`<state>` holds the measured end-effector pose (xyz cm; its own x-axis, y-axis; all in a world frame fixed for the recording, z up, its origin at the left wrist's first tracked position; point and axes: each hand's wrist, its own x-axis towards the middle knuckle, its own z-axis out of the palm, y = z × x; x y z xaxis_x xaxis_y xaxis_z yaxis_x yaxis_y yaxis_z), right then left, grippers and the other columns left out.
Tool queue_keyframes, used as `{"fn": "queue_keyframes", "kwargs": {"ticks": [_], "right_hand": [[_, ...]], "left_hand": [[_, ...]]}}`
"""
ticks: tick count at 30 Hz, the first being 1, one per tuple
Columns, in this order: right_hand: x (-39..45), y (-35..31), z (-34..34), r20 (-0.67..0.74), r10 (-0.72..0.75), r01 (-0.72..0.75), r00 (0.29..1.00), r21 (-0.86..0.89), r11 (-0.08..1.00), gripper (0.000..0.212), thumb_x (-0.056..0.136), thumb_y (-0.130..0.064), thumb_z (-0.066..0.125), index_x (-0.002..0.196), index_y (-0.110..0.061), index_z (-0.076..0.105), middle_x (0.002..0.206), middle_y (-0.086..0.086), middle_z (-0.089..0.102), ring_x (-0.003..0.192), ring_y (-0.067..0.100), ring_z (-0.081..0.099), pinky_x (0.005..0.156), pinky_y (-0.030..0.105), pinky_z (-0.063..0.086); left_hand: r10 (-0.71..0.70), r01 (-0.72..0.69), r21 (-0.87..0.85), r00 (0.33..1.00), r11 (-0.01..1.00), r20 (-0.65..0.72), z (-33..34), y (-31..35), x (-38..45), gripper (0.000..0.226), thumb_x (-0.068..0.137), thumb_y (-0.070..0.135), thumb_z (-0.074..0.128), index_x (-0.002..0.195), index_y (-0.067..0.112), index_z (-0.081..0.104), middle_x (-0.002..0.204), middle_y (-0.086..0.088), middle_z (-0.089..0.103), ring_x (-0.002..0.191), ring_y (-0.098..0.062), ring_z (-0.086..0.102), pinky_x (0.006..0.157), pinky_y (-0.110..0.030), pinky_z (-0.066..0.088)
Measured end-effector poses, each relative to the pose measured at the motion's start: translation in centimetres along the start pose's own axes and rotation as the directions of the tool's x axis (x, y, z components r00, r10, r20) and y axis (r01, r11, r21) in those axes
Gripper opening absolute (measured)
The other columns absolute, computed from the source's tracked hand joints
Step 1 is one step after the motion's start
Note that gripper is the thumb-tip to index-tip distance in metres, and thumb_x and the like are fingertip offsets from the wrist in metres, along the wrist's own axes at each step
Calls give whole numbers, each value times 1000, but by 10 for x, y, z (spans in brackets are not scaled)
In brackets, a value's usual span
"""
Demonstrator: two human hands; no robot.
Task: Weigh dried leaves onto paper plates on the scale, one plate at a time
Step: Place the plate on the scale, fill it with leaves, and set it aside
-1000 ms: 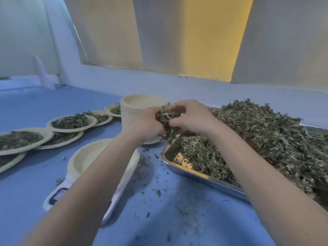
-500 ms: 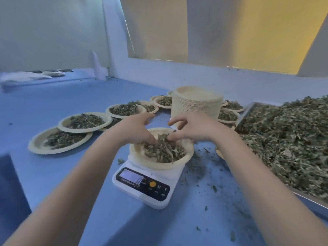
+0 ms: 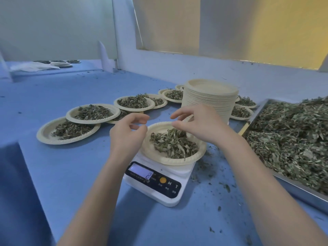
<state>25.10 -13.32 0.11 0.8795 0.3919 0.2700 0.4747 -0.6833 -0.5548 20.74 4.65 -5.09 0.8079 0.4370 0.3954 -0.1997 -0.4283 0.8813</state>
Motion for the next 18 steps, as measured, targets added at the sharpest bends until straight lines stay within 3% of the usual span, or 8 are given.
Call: {"fn": "queue_keyframes", "kwargs": {"ticks": [5, 9, 18], "right_hand": [[-1, 0, 2, 20, -6, 6, 1000, -32, 999, 11, 83, -38, 66, 94, -40, 69, 90, -18, 66, 79, -4, 58, 63, 10, 39], [-3, 1, 0, 23, 7, -6, 1000, -42, 999, 12, 83, -39, 67, 95, -38, 69, 91, -17, 66, 81, -1, 60, 65, 11, 41], [-8, 6, -6, 78, 16, -10, 997, -68, 998, 22, 82, -43, 68, 102, -34, 70, 95, -12, 68, 85, 0, 60, 69, 10, 40]], "left_hand": [[-61, 61, -93, 998, 994, 1, -3, -8, -8, 28, 81, 5, 59, 86, 30, 69, 85, 12, 68, 77, -6, 58, 72, -16, 45], [-41, 41, -102, 999, 994, 1, -9, -12, -13, 26, 82, 6, 59, 88, 28, 70, 82, 12, 66, 71, -2, 56, 72, -17, 46], [-25, 24, -77, 1000, 997, -12, -7, -11, -15, 24, 81, 7, 59, 88, 28, 69, 80, 13, 64, 67, 1, 52, 63, -5, 40]]}}
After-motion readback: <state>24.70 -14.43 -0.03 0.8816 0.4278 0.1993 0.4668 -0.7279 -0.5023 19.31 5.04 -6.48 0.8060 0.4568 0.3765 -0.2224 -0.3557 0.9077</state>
